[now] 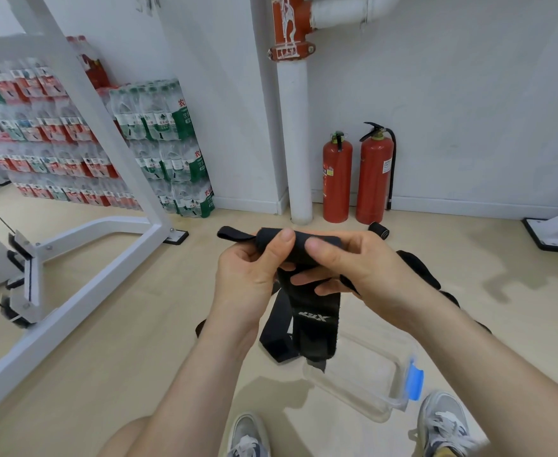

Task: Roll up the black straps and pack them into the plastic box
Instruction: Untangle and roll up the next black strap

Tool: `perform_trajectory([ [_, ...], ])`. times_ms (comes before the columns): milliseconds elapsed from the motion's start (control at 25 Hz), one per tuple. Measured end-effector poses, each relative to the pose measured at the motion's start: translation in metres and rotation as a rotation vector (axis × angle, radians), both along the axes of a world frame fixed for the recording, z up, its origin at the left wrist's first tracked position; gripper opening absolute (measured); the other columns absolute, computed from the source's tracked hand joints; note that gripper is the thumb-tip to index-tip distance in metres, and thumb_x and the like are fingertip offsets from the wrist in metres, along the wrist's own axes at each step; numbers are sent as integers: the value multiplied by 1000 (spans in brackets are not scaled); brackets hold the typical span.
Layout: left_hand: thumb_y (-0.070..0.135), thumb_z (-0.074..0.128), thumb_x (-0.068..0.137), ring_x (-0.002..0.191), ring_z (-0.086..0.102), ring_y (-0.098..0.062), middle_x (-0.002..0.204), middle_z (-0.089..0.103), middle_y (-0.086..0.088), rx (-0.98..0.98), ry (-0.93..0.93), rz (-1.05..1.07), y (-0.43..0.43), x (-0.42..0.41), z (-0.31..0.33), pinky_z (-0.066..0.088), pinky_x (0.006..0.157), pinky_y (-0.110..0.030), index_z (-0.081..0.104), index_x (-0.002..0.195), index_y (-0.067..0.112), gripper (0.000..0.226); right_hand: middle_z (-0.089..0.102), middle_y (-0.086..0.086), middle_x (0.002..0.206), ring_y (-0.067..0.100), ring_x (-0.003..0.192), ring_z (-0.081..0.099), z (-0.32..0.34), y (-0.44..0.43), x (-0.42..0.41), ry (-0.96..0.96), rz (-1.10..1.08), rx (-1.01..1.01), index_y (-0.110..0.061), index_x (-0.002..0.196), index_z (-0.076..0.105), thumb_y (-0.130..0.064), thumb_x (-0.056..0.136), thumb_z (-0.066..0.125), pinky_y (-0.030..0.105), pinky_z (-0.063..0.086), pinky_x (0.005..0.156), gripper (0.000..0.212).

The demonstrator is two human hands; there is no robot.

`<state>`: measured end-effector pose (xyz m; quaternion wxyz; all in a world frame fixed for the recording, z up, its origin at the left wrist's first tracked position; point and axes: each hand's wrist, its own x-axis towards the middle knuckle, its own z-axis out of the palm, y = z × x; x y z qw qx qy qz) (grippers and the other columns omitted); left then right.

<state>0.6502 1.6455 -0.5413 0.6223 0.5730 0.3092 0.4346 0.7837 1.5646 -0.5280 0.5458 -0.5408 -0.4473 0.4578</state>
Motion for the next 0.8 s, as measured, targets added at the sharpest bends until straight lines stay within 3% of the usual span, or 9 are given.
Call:
perform_trajectory([
  [160, 32, 70, 80, 57, 61, -2, 69, 69, 2, -61, 3, 71, -3, 6, -2, 43, 49, -8, 70, 86, 7, 26, 78, 4, 92, 16, 86, 75, -1, 0, -4, -64, -99, 12, -16, 107, 73, -41, 71, 72, 22, 57, 72, 44],
  [400, 25, 69, 90, 54, 56, -11, 74, 59, -10, -58, 5, 162, -3, 15, -9, 42, 46, -17, 58, 92, 9, 19, 77, 7, 88, 18, 80, 75, 0, 3, -9, 105, -257, -7, -12, 105, 72, -28, 75, 80, 20, 55, 63, 35],
  [480, 27, 66, 93, 54, 60, -16, 77, 62, -18, -41, 44, 121, -5, 15, -10, 45, 47, -20, 55, 92, 5, 25, 77, 8, 87, 19, 74, 75, 1, 4, -8, 149, -342, -8, -15, 110, 67, -23, 75, 83, 21, 55, 61, 39],
  [600, 33, 55, 99, 50, 63, -18, 73, 70, -22, -24, 146, 16, -13, 16, -9, 41, 42, -14, 53, 92, 1, 33, 74, 6, 81, 14, 63, 73, -2, 6, -6, 150, -459, -4, -25, 115, 57, -16, 73, 86, 25, 57, 60, 52],
  [720, 44, 43, 102, 46, 58, -23, 66, 71, -17, 31, 239, -67, -18, 18, -13, 41, 45, -20, 54, 95, 3, 44, 76, 9, 89, 22, 75, 75, -6, 7, -5, 163, -470, -1, -29, 119, 48, -16, 72, 86, 39, 61, 72, 62],
  [800, 48, 36, 103, 44, 55, -25, 64, 69, -17, 90, 299, -90, -19, 19, -17, 42, 50, -28, 57, 95, 6, 48, 75, 11, 92, 19, 77, 75, -7, 7, -4, 161, -467, -17, -27, 121, 46, -17, 75, 84, 34, 61, 68, 61],
])
